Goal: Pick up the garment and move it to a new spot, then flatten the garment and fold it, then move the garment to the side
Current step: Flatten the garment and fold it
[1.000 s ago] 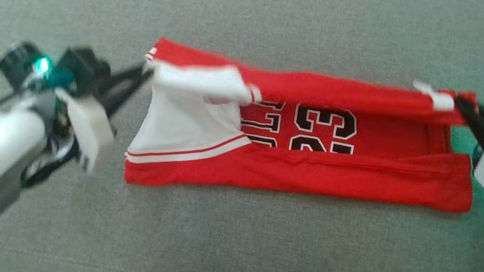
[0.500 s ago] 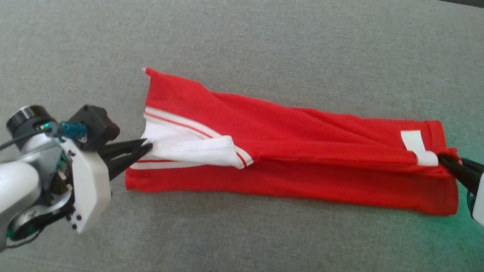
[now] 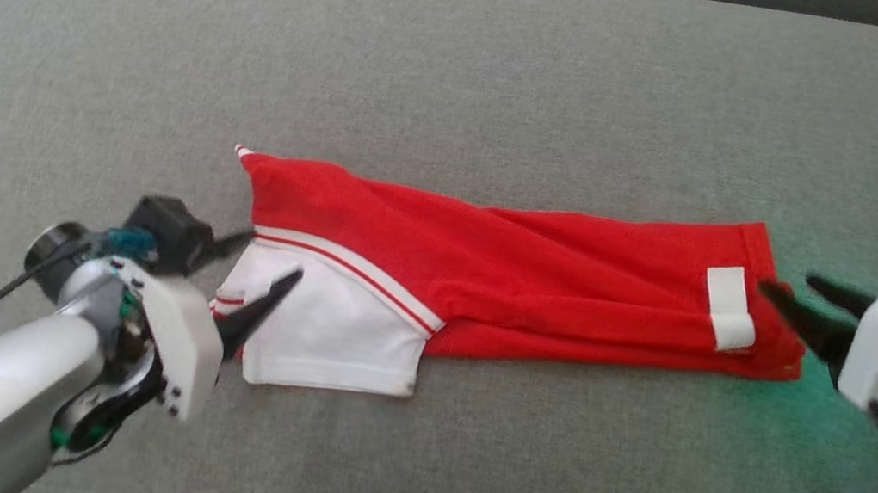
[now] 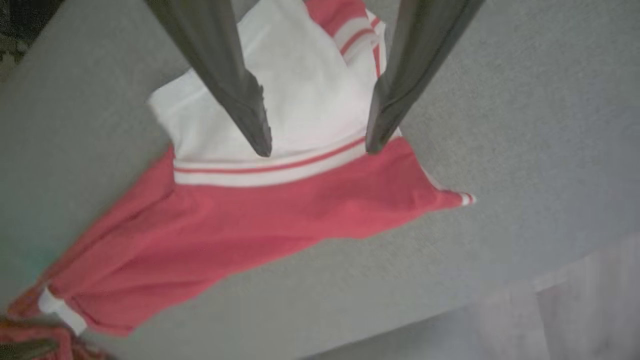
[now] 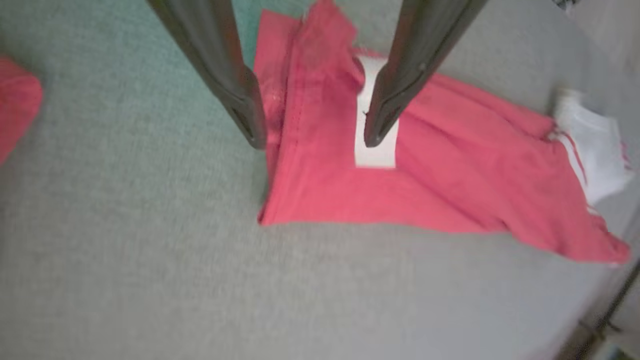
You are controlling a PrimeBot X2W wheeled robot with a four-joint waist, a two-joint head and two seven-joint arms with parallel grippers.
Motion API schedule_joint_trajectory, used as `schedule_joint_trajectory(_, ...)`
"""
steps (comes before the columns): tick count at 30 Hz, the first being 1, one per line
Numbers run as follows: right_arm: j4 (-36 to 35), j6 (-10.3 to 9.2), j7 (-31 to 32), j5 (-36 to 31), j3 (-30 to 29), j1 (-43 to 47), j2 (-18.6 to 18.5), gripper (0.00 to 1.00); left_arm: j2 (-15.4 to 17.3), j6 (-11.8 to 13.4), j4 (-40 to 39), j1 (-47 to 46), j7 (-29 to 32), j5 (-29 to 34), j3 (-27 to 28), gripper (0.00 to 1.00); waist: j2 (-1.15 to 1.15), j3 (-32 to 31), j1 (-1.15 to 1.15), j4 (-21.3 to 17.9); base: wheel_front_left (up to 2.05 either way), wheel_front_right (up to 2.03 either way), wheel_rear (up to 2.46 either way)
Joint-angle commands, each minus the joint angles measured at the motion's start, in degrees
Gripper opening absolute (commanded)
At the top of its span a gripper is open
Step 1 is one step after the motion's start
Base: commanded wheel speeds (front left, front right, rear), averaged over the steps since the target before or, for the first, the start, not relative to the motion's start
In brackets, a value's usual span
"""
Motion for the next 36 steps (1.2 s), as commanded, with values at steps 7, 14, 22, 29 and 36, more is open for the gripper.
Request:
schedule_joint_trajectory(7, -1.6, 0.23, -14.4, -0.2, -7.9, 0.6, 3.9, 1.0, -3.6, 8.6, 1.9, -0.7, -13.0, -2.9, 13.2, 1.0, 0.0, -2.3, 0.0, -1.5, 0.0, 0.0, 0.0)
schedule_joint_trajectory(14, 0.4, 0.23, -28.8, -5.5, -14.1, 3.0, 11.4, 1.0, -10.1, 13.0, -2.6, 5.6, -14.2, 2.0, 27.0, 1.0, 0.0, -3.8, 0.0, -2.2, 0.0, 0.0, 0.0)
schedule_joint_trajectory(22, 1.6, 0.23, -34.6, -24.6, -29.1, 10.3, 25.5, 1.0, -21.6, 8.0, -5.9, 21.0, -14.2, 13.6, 43.1, 1.0, 0.0, -4.6, 0.0, -2.6, 0.0, 0.0, 0.0)
schedule_joint_trajectory(29, -6.2, 0.23, -34.6, -42.9, -46.6, 23.9, 39.6, 1.0, -29.9, 1.0, -4.6, 27.5, -14.2, 23.4, 50.7, 1.0, 0.0, -5.0, 0.0, -1.9, 0.0, 0.0, 0.0)
schedule_joint_trajectory(36, -3.7, 0.23, -34.6, -50.7, -52.1, 26.1, 42.2, 1.0, -33.7, -4.5, -2.7, 28.0, -14.2, 28.6, 54.8, 1.0, 0.0, -3.6, 0.0, -1.2, 0.0, 0.0, 0.0)
